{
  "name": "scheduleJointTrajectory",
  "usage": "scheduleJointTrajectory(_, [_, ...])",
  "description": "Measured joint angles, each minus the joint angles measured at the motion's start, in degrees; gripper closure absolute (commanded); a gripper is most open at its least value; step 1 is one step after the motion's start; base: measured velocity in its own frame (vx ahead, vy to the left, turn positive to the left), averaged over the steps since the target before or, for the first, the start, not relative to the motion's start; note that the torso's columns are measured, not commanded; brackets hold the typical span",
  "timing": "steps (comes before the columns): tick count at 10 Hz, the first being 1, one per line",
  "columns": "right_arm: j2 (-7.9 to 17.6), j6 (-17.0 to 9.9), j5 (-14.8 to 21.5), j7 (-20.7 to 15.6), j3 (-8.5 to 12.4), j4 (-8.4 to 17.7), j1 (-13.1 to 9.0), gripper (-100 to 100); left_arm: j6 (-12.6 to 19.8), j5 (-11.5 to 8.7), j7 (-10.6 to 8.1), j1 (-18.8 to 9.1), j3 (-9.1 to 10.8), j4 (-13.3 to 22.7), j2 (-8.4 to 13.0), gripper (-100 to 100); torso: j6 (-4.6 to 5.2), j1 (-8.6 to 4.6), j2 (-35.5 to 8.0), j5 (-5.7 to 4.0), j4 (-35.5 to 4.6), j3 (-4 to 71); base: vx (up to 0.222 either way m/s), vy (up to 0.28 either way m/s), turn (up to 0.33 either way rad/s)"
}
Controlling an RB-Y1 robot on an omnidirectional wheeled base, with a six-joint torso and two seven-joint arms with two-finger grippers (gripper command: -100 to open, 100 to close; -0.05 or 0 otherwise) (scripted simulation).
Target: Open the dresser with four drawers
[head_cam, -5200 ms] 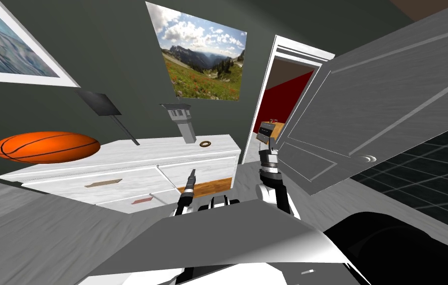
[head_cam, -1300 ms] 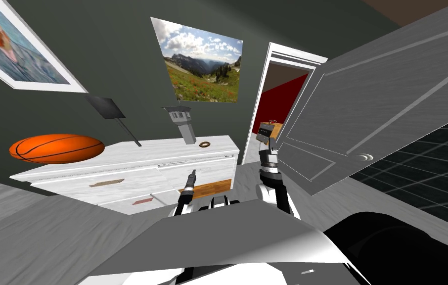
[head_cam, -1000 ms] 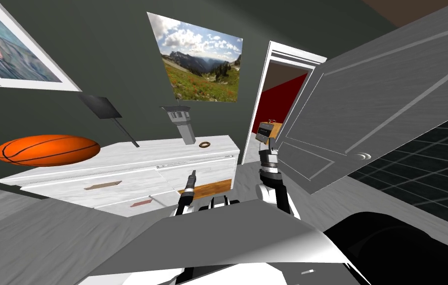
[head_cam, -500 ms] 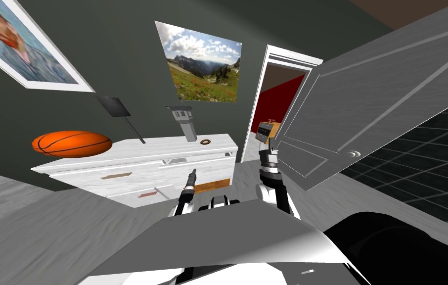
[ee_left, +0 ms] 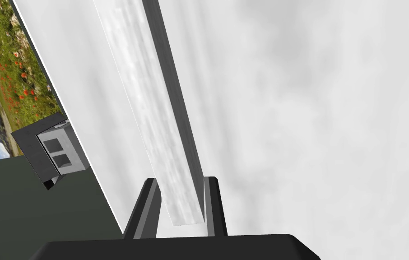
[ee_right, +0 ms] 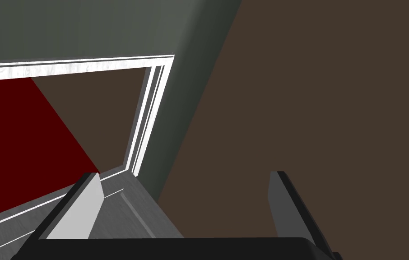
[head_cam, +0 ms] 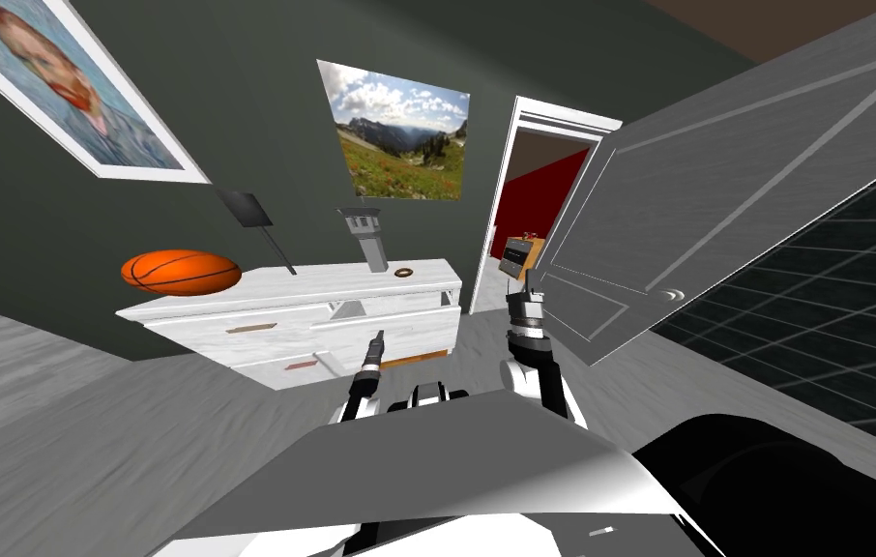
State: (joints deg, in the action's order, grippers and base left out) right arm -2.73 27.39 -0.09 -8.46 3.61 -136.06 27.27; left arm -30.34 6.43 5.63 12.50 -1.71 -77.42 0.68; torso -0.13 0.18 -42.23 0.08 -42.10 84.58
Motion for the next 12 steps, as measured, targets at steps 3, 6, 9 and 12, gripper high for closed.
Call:
scheduleJointTrajectory(3, [0.0, 0.0, 0.0, 0.0, 0.0, 0.0, 0.0, 0, 1.5, 0.1, -0.1, 0.0, -0.26, -1.2, 0.0, -100, 0.11, -0.08, 0.4, -0.08, -0.1, 0.3, -0.063, -0.003, 0.001])
scheduleJointTrajectory(6, [0.0, 0.0, 0.0, 0.0, 0.0, 0.0, 0.0, 0, 6.2, 0.2, -0.43, -1.0, -0.37, -4.6, 0.3, -100, 0.15, -0.21, -0.1, -0.11, -0.2, 0.0, -0.037, 0.004, 0.001])
scheduleJointTrajectory(9, [0.0, 0.0, 0.0, 0.0, 0.0, 0.0, 0.0, 0, 10.2, 0.4, -0.45, -1.8, -0.56, -7.9, 0.1, -100, 0.14, -0.19, -0.1, -0.09, -0.2, 0.0, -0.042, 0.003, -0.001])
scheduleJointTrajectory(12, [0.0, 0.0, 0.0, 0.0, 0.0, 0.0, 0.0, 0, 14.0, 0.3, -0.83, -2.4, -0.69, -10.2, 0.4, 0, 0.09, -0.26, -0.2, -0.18, -0.4, -0.1, -0.017, 0.0, -0.002])
